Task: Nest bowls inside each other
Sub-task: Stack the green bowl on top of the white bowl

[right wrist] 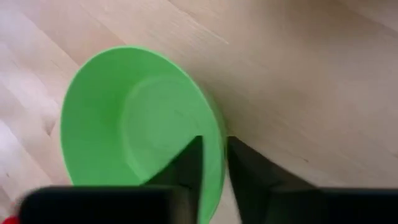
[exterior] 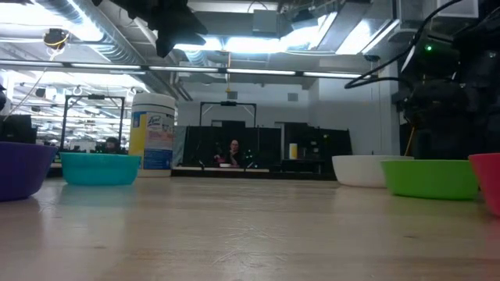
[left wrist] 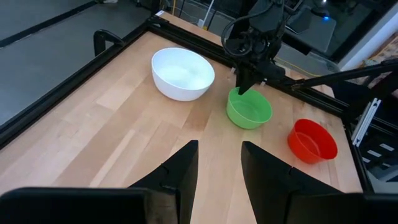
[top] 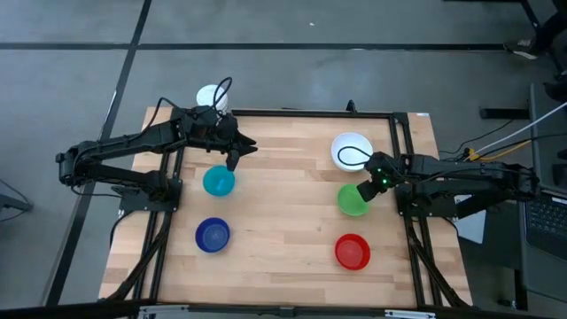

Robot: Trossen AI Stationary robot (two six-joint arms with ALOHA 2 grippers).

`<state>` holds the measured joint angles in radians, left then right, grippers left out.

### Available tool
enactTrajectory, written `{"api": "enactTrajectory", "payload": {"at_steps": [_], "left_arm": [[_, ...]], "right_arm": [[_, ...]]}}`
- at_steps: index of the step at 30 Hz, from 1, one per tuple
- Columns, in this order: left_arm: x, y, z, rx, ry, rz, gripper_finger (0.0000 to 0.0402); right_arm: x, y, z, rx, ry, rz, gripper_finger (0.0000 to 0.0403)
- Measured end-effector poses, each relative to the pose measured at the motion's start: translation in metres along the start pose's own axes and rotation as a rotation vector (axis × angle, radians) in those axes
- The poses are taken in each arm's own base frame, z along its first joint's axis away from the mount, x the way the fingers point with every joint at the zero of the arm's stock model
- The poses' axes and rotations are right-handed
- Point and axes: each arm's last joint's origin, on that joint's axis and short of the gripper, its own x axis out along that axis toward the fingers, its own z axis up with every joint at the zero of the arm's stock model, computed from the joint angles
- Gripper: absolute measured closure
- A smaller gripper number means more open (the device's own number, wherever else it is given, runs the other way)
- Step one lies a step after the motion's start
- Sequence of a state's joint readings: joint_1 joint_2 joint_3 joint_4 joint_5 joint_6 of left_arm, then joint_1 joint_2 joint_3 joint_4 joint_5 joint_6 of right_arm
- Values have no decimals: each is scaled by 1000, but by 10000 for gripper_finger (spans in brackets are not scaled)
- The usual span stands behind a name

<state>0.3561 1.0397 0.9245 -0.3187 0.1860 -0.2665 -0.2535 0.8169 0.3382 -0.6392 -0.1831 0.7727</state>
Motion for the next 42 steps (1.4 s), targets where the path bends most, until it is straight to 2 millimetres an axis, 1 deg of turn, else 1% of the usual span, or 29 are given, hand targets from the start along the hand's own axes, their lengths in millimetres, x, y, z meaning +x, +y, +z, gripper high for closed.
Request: {"api": "enactTrajectory", "payload": {"at_steps": [1,2,5,8,11,13,15,17,19,22,24,27,34,42], "left_arm": [[0,0,0,0,0,0,283],[0,0,0,0,0,-1,283],[0,0,0,0,3,-13,283],[0,-1,0,0,4,-17,283],[0,-1,0,0,4,-17,283],[0,-1,0,1,4,-17,283],[0,-1,0,6,4,-17,283],[0,-1,0,14,4,-17,283],[0,-1,0,18,4,-17,283],[0,-1,0,21,4,-17,283],[0,-1,0,23,4,-17,283],[0,-1,0,27,3,-17,283],[0,-1,0,27,2,-18,283],[0,-1,0,28,0,-18,283]], "right_arm": [[0,0,0,-6,-3,-3,373],[0,0,0,-14,-10,-11,386],[0,1,2,-9,-43,-13,395],[-6,11,11,-30,-102,67,397],[-27,32,27,-71,-205,158,399],[-44,44,38,-94,-290,174,399],[-59,50,47,-98,-371,159,400],[-70,47,55,-75,-425,93,400],[-77,38,59,-31,-418,1,401],[-78,19,59,50,-341,-136,401],[-78,9,59,69,-302,-203,401],[-77,2,62,80,-301,-231,401],[-76,-5,75,109,-353,-238,401],[-63,-19,90,125,-288,-325,402]]}}
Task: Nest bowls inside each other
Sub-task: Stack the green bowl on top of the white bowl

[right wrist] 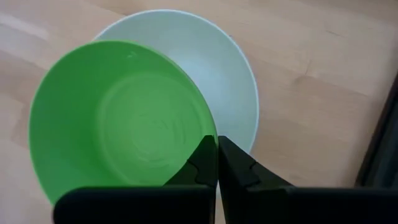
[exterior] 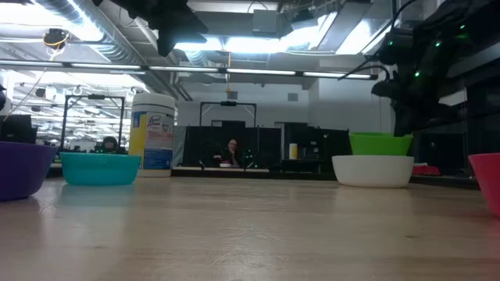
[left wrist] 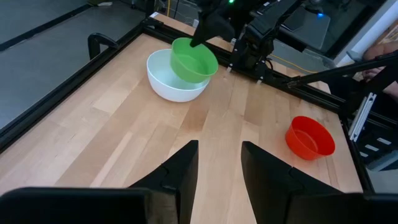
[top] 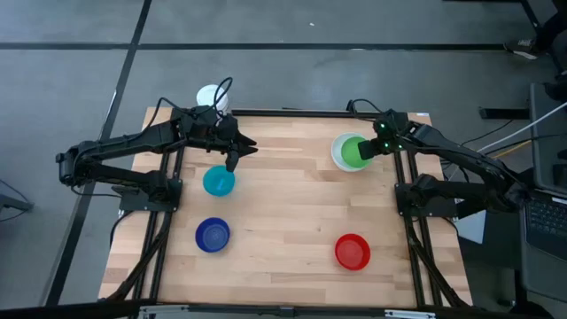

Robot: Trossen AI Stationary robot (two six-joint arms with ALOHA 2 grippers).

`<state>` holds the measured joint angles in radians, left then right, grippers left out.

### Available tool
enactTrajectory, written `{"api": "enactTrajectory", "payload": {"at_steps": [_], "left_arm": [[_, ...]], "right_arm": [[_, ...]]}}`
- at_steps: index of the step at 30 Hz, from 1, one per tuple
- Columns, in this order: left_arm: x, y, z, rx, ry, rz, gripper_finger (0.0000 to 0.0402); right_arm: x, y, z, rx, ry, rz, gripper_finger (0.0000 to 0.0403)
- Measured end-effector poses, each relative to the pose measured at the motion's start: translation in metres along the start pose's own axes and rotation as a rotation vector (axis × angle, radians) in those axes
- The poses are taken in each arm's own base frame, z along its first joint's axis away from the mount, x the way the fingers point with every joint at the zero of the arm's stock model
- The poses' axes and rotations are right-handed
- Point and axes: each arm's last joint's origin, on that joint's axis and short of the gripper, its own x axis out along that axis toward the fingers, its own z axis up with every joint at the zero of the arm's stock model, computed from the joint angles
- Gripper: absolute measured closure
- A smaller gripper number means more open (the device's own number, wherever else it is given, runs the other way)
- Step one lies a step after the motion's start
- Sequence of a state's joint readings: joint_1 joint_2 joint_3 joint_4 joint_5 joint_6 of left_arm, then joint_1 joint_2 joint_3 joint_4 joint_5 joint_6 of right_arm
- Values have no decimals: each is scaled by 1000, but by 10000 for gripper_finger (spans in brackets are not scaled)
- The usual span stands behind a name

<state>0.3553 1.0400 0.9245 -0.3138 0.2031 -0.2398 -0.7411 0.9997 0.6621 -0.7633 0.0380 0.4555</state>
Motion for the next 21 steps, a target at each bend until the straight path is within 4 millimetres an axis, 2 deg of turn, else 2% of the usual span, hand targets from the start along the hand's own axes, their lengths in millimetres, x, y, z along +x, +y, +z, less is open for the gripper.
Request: {"api": "enactTrajectory", "payload": {"at_steps": [7,11,21], "left_arm": [[0,0,0,-1,-1,1,284],[0,0,0,-2,0,1,284],[0,0,0,-1,1,1,284]], "right_arm": [[18,0,17,23,-47,2,402],[25,-3,20,37,-20,3,402],[28,-3,20,5,-5,5,398]]}}
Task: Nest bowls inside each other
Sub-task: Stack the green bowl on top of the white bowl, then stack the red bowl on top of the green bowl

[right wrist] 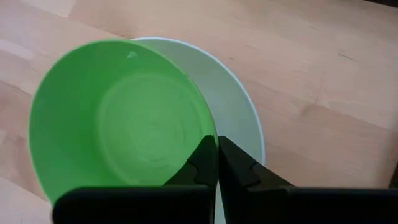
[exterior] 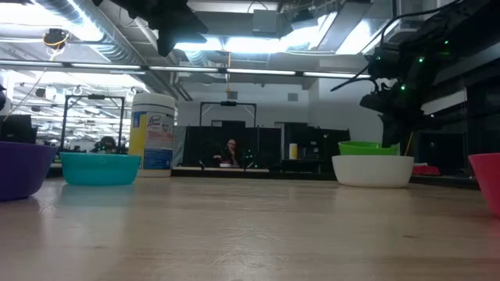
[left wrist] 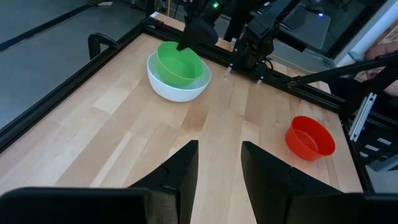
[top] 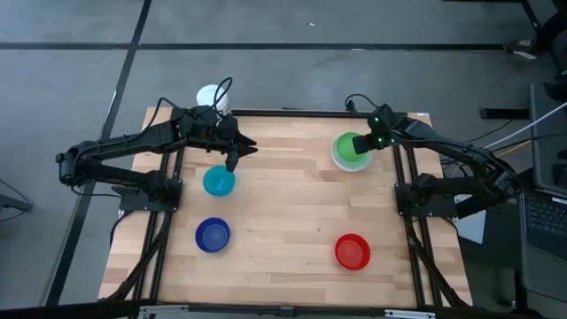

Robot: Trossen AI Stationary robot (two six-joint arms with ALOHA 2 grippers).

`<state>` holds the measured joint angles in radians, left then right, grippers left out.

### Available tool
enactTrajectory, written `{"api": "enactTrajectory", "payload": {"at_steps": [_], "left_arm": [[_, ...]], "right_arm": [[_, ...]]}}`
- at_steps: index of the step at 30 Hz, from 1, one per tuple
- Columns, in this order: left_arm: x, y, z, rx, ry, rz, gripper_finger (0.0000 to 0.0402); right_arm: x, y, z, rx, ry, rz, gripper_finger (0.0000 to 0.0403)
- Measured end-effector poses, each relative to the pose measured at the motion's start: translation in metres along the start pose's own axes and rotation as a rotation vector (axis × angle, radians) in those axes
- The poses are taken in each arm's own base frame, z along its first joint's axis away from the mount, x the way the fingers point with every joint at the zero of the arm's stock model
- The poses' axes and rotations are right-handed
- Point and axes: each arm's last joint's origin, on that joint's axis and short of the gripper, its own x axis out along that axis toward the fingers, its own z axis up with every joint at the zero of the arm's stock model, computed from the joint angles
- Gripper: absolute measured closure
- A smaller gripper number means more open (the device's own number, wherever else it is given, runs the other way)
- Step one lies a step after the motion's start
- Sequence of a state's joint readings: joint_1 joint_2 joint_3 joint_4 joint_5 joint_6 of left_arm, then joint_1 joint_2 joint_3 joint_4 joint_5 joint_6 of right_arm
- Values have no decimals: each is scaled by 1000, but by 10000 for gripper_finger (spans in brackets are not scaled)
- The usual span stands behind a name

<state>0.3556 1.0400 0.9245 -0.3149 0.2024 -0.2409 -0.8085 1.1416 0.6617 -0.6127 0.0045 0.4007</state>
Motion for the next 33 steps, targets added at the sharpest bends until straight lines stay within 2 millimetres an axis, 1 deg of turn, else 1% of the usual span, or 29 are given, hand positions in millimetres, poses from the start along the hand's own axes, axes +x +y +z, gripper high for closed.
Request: {"api": "enactTrajectory", "payload": {"at_steps": [2,10,13,15,18,21,23,26,28,30,33], "left_arm": [[0,0,0,0,0,0,284],[0,0,0,-7,0,0,284],[0,0,0,-7,0,0,284],[0,0,0,-7,0,0,284],[0,0,0,-7,0,1,284],[0,0,0,-7,0,1,284],[0,0,0,-7,-2,7,284],[0,1,0,-2,-5,15,284],[0,1,0,3,-5,22,284],[0,1,0,4,-6,23,284],[0,1,0,3,1,24,284]], "right_arm": [[0,1,0,-10,8,19,381],[0,0,-1,-17,20,22,256],[-1,1,-1,-17,25,32,235],[-5,4,4,-21,21,84,233],[-20,16,16,-35,14,251,246],[-42,36,24,-95,-4,422,267],[-57,53,21,-165,-7,507,280],[-73,76,8,-251,5,589,288],[-78,88,-5,-286,50,623,286],[-80,96,-21,-327,127,601,279],[-83,103,-47,-422,255,559,264]]}}
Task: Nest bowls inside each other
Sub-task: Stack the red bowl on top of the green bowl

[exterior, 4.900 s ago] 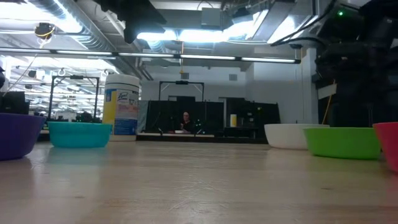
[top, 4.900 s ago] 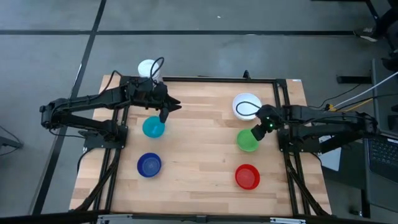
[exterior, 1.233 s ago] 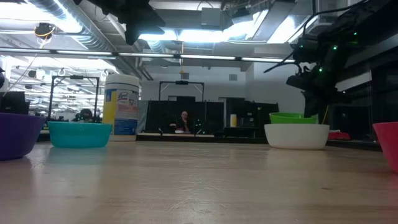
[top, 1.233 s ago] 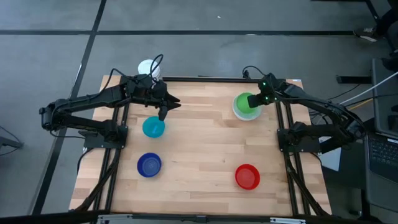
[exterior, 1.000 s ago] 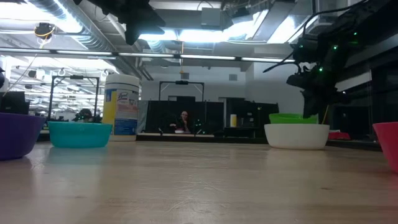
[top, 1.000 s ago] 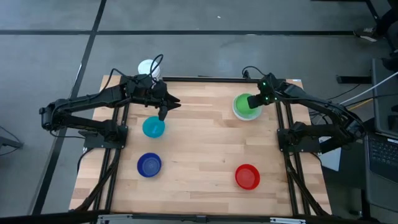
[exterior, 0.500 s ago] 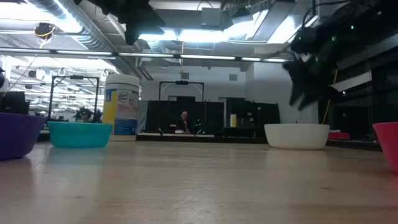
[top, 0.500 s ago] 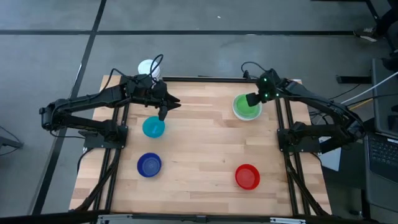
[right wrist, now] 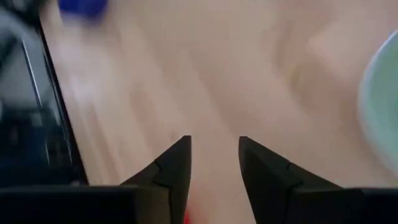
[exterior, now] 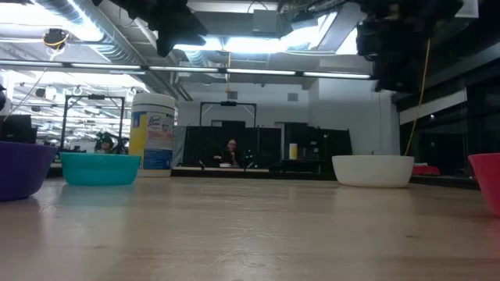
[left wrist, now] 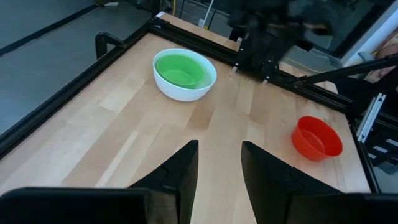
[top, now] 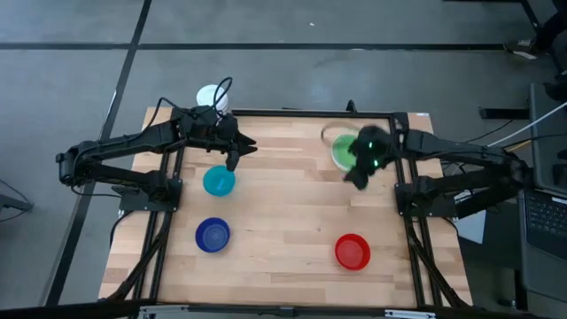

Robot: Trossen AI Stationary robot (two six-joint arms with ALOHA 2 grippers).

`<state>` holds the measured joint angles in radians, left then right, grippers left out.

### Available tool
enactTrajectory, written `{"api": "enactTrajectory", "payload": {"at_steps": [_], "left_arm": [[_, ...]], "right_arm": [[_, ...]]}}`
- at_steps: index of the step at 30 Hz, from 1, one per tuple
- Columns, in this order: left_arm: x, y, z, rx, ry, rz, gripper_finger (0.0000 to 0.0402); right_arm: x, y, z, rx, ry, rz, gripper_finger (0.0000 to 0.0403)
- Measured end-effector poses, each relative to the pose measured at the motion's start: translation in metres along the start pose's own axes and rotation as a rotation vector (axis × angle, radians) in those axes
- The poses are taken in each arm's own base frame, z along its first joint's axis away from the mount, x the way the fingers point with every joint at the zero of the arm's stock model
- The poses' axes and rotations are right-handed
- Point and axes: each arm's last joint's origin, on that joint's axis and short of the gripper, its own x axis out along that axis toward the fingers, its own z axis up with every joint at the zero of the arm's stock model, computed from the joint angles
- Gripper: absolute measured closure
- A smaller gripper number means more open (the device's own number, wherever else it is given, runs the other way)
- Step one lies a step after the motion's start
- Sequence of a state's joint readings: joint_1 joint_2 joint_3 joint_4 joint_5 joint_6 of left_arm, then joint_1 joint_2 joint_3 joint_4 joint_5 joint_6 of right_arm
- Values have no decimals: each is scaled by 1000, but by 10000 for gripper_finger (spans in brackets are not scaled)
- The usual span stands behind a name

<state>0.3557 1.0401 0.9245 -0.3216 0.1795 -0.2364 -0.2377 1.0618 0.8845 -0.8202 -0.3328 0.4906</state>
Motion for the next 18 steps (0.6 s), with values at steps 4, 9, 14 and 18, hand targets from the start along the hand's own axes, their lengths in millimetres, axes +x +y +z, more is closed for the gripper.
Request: {"api": "enactTrajectory", "payload": {"at_steps": [4,9,14,18], "left_arm": [[0,0,0,4,4,1,284],[3,1,-1,7,15,3,284],[13,2,-3,15,42,-13,284],[20,4,-5,20,63,-11,284]], "right_arm": [[8,22,-21,-28,119,28,244],[17,46,-42,-52,194,42,233],[36,52,-67,-18,236,53,239],[56,51,-86,23,249,105,246]]}}
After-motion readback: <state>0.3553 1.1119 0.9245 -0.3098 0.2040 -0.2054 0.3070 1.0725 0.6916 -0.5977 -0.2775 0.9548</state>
